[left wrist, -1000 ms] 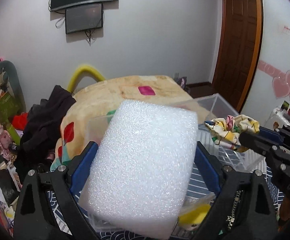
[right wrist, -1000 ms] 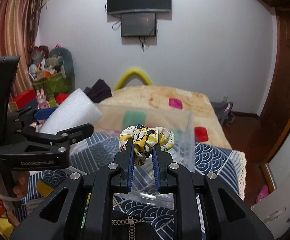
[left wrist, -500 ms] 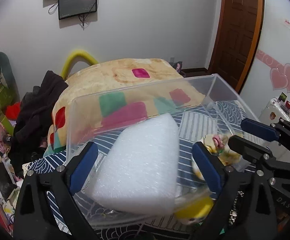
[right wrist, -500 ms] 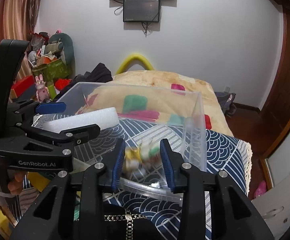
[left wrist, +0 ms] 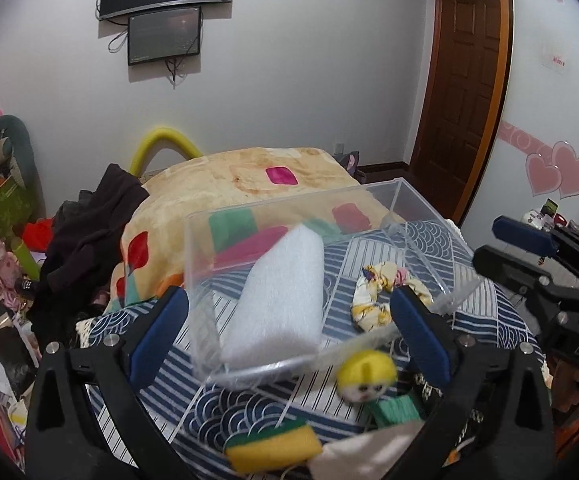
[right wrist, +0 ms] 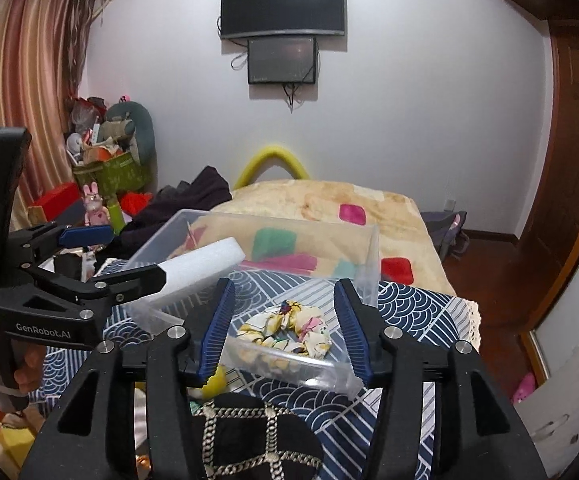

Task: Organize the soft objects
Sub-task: 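Place white foam block in box with left tool while right drops scrunchie in, then place yellow sponge in box with left tool while right drops felt doll in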

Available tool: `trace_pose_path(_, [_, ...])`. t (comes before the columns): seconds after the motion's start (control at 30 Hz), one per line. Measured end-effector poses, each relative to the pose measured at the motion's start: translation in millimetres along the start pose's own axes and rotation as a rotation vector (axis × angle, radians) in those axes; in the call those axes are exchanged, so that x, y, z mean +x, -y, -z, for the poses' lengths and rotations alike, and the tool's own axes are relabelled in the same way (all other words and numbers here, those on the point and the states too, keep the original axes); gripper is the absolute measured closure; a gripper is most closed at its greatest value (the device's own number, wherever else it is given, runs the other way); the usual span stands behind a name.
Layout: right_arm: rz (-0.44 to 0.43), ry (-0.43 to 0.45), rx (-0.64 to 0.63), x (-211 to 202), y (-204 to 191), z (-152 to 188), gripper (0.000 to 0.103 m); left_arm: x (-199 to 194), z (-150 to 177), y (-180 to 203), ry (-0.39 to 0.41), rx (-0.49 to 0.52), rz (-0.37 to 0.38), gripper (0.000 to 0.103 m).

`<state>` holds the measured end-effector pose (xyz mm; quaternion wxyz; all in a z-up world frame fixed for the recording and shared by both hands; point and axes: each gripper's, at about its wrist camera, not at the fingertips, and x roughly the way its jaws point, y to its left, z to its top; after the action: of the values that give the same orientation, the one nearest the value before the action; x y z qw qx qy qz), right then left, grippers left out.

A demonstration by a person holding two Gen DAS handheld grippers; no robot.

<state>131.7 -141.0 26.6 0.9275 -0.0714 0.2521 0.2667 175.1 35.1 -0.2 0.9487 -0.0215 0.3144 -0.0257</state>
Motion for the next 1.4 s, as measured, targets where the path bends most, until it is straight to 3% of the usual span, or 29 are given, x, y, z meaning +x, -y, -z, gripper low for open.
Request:
trace_pose_path(0.3, [-0.031, -0.013, -0.038, -2, -18, 10, 0.052, -23, 30, -13, 0.005, 0.015, -0.035, 0.001])
trace_pose_path(0.83, [-0.106, -0.204, -0.063, 48, -47, 43, 0.052, 7, 96, -28, -0.15, 0.013, -0.018, 0.001])
trace_pose_path(1.03, [-0.113, -0.277, -0.07, 67, -55, 50, 0.052, 9, 104, -34, -0.152, -0.032, 0.031, 0.002])
trace_pose_path(1.3, [-0.118, -0.322, -0.093, 77, -63, 55, 0.052, 11, 112, -38, -0.169, -0.081, 0.125, 0.03])
trace_pose_path(1.37, [-0.11, -0.32, -0.103, 76, -63, 56, 0.063, 12, 112, -37, -0.171, -0.083, 0.146, 0.035])
trace_pose_path(1.4, [-0.109, -0.317, -0.105, 75, -63, 55, 0.063, 11, 112, -36, -0.168, -0.08, 0.156, 0.036])
